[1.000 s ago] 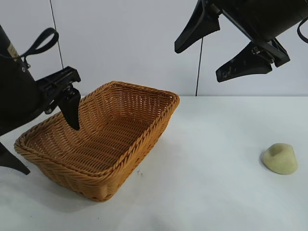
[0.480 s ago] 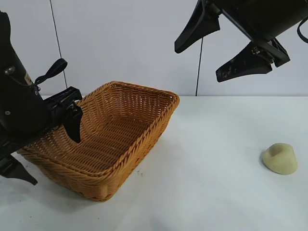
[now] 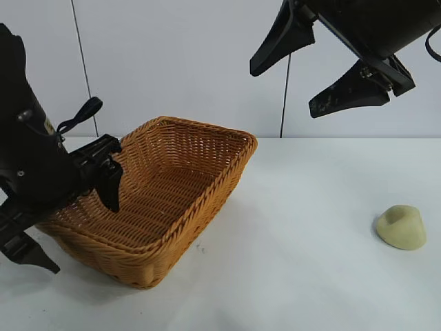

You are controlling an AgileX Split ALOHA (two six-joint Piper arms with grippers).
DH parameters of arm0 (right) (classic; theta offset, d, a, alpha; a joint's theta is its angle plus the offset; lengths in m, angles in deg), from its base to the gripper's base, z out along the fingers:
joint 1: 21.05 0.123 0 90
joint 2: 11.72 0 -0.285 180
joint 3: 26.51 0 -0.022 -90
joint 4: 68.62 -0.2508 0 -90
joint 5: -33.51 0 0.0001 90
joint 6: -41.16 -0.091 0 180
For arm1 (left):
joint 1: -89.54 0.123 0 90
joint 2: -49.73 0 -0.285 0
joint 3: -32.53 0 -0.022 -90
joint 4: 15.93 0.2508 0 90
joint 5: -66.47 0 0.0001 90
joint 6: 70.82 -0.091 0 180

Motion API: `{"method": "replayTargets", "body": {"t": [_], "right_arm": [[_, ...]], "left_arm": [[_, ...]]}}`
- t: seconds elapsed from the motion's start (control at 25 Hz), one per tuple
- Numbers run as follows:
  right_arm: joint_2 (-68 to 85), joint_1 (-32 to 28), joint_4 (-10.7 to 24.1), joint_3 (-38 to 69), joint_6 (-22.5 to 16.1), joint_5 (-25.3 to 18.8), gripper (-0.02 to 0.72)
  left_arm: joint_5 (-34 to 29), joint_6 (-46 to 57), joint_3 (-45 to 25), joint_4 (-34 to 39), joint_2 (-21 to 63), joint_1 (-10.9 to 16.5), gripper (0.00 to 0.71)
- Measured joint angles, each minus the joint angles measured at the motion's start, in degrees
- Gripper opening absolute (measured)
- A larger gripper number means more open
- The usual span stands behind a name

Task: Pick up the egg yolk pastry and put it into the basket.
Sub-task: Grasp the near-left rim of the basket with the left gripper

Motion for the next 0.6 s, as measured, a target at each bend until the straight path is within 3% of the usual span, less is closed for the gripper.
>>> {"method": "replayTargets", "body": {"t": [0.16, 0.24, 0.44, 0.6], "right_arm": [[0.0, 0.0, 0.0, 0.0, 0.0, 0.0, 0.647], [0.0, 0.0, 0.0, 0.0, 0.0, 0.0, 0.647], [0.0, 0.0, 0.0, 0.0, 0.0, 0.0, 0.647], [0.0, 0.0, 0.0, 0.0, 0.0, 0.0, 0.647]], "left_arm": [[-0.1, 0.0, 0.0, -0.1, 0.0, 0.0, 0.607], [-0.6, 0.0, 0.0, -0.1, 0.0, 0.0, 0.511], [-2.8, 0.0, 0.0, -0.2, 0.0, 0.0, 0.138], [-2.3, 0.1, 0.1, -0.6, 0.0, 0.1, 0.087]]}}
